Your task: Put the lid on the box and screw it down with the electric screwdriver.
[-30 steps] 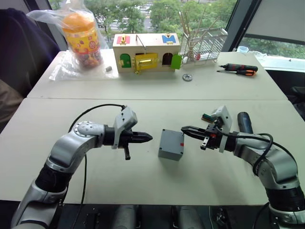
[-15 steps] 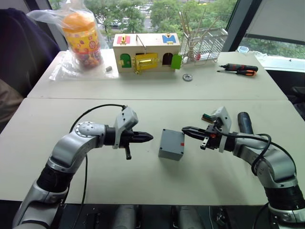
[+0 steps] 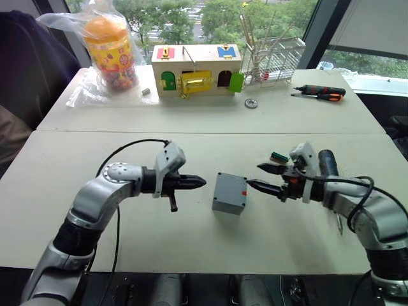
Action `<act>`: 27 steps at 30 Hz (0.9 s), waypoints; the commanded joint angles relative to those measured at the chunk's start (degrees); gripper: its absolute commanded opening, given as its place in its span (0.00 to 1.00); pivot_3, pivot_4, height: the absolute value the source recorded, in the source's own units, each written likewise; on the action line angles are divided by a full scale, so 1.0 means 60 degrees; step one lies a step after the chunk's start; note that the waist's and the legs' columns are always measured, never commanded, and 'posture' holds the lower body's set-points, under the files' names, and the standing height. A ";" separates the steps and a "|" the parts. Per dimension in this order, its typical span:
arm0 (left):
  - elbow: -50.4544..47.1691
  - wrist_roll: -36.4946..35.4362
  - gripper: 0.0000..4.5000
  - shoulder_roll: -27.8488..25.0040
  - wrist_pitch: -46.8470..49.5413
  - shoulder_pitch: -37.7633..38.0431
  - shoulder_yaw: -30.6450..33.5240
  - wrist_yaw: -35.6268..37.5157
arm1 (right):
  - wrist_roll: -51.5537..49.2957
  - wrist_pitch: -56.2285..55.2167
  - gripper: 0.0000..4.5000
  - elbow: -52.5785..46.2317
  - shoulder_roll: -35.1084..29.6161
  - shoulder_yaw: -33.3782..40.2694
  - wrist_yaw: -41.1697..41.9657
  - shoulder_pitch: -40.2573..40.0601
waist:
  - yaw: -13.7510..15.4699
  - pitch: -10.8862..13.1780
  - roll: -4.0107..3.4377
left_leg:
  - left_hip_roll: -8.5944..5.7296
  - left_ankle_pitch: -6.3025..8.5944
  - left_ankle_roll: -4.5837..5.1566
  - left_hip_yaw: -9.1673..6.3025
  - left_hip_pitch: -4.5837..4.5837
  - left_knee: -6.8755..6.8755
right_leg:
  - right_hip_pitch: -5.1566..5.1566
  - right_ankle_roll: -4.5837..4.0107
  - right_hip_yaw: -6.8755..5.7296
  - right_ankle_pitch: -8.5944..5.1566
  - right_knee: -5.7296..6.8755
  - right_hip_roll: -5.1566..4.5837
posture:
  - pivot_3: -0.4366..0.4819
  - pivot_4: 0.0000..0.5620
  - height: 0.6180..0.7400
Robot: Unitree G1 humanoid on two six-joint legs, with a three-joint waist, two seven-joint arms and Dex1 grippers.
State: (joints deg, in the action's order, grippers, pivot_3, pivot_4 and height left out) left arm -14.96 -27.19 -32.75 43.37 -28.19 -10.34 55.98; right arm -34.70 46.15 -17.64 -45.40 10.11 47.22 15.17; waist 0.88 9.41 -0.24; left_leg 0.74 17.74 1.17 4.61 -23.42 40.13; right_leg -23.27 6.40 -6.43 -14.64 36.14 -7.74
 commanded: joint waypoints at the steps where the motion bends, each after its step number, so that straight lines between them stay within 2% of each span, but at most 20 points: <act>1: -0.0307 -0.0302 0.00 0.0089 -0.0082 -0.0309 0.0226 0.0036 | -0.0518 0.0791 0.75 0.0128 -0.1008 0.1210 0.0153 0.0429 | 0.0002 0.0001 0.0000 | 0.0000 0.0000 0.0000 0.0000 0.0000 0.0000 | 0.0000 0.0000 0.0000 0.0000 0.0000 0.0000 | 0.48 0.27 0.72; 3: -0.0441 -0.0310 0.00 0.0130 -0.0087 -0.0385 0.0129 0.0028 | -0.0454 0.1136 0.89 0.0626 -0.1740 0.1497 0.0317 0.0517 | 0.0002 0.0000 0.0002 | 0.0000 0.0001 0.0001 -0.0001 0.0000 0.0001 | 0.0001 0.0000 -0.0001 0.0000 -0.0001 0.0000 | 0.48 0.27 0.72; 5: -0.0658 -0.0366 0.00 0.0234 -0.0128 -0.0538 -0.0010 0.0062 | -0.0132 0.1702 1.00 0.1773 -0.2997 0.1405 0.0641 0.0939 | 0.0006 0.0001 0.0000 | 0.0000 0.0002 0.0003 0.0000 0.0001 0.0000 | 0.0001 0.0000 -0.0001 0.0000 -0.0003 -0.0001 | 0.48 0.27 0.72; 8: -0.1017 -0.0365 0.00 0.0438 -0.0209 -0.0712 -0.0235 0.0081 | 0.0439 0.2486 1.00 0.3313 -0.4554 0.0161 0.1258 0.1713 | -0.0011 0.0002 -0.0001 | -0.0008 0.0007 0.0012 0.0011 0.0000 0.0004 | -0.0002 0.0000 0.0007 0.0000 -0.0005 -0.0010 | 0.48 0.27 0.72; 13: -0.1508 -0.0231 0.00 0.0665 -0.0297 -0.0721 -0.0643 0.0031 | 0.1127 0.3489 1.00 0.4631 -0.5823 -0.2353 0.3090 0.2780 | -0.0048 0.0002 0.0000 | 0.0003 0.0007 0.0013 0.0012 0.0002 -0.0004 | -0.0009 -0.0003 0.0013 -0.0001 -0.0010 -0.0004 | 0.48 0.27 0.72; 18: -0.1888 -0.0043 0.00 0.0695 -0.0418 -0.0457 -0.1009 -0.0160 | 0.1972 0.4051 1.00 0.6213 -0.5278 -0.4181 0.4002 0.4336 | -0.0044 0.0004 -0.0010 | 0.0000 0.0007 0.0012 0.0020 0.0001 0.0000 | -0.0017 -0.0003 0.0021 -0.0001 -0.0010 -0.0008 | 0.48 0.27 0.72; 23: -0.2211 -0.0139 0.00 0.0710 -0.0267 -0.0225 -0.1023 -0.0484 | 0.2867 0.4061 1.00 0.7952 -0.4248 -0.5197 0.4337 0.5520 | -0.0014 0.0005 -0.0010 | 0.0000 0.0006 0.0010 0.0017 -0.0004 0.0002 | -0.0016 -0.0003 0.0017 -0.0001 -0.0014 -0.0008 | 0.48 0.27 0.72; 27: -0.2309 -0.0124 0.00 0.0504 -0.0168 -0.0002 -0.0871 -0.0714 | 0.3829 0.3433 1.00 0.9068 -0.3565 -0.6133 0.4666 0.5892 | -0.0012 0.0005 -0.0010 | -0.0004 0.0005 0.0009 0.0016 -0.0009 0.0006 | -0.0017 -0.0002 0.0013 -0.0001 -0.0010 -0.0010 | 0.48 0.27 0.72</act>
State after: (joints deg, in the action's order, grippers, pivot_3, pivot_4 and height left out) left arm -27.01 -27.53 -29.49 42.32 -28.19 -16.97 52.20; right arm -13.85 67.80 34.99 -66.29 -26.09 74.21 49.07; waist 0.80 9.44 -0.30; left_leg 0.72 17.77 1.22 4.70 -23.47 40.16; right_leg -23.37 6.38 -6.37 -14.65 36.07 -7.79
